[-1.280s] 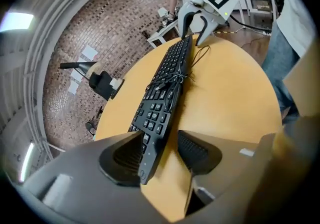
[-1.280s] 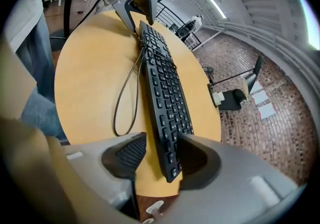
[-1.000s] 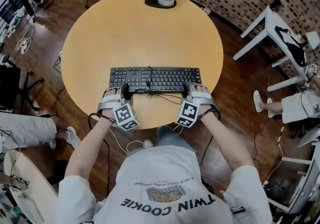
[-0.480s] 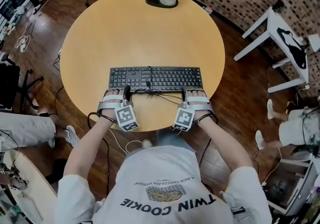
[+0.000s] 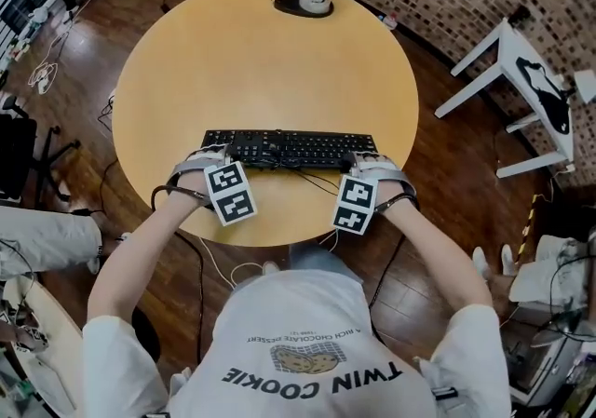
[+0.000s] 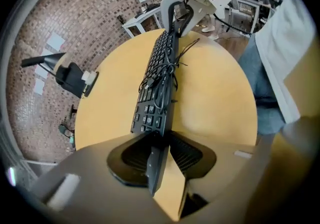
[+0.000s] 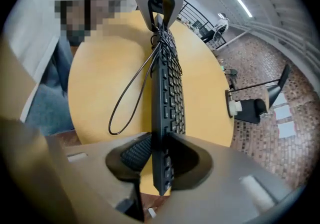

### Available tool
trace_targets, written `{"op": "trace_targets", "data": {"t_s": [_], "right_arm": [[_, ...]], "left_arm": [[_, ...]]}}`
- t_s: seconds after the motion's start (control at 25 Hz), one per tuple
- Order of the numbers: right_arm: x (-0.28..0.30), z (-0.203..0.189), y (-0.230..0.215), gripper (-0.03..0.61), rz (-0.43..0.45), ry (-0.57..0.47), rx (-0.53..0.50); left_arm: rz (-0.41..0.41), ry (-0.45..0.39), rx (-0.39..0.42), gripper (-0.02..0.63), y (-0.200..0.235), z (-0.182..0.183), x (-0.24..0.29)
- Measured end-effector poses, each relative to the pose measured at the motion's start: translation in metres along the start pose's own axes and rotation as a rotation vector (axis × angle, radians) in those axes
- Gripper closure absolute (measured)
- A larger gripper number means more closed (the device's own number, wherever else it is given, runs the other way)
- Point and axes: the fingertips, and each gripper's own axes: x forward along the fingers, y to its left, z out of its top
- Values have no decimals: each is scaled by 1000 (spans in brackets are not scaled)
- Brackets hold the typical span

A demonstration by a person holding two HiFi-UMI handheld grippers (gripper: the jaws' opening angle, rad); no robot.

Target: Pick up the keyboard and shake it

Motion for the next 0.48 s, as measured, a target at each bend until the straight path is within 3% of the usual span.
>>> {"op": "trace_targets", "data": {"t_s": [0.48], "right_arm": [[-48, 3, -18, 472, 541, -73, -20]], "left_arm": [[-513, 58, -16, 489, 0, 8, -45]]}}
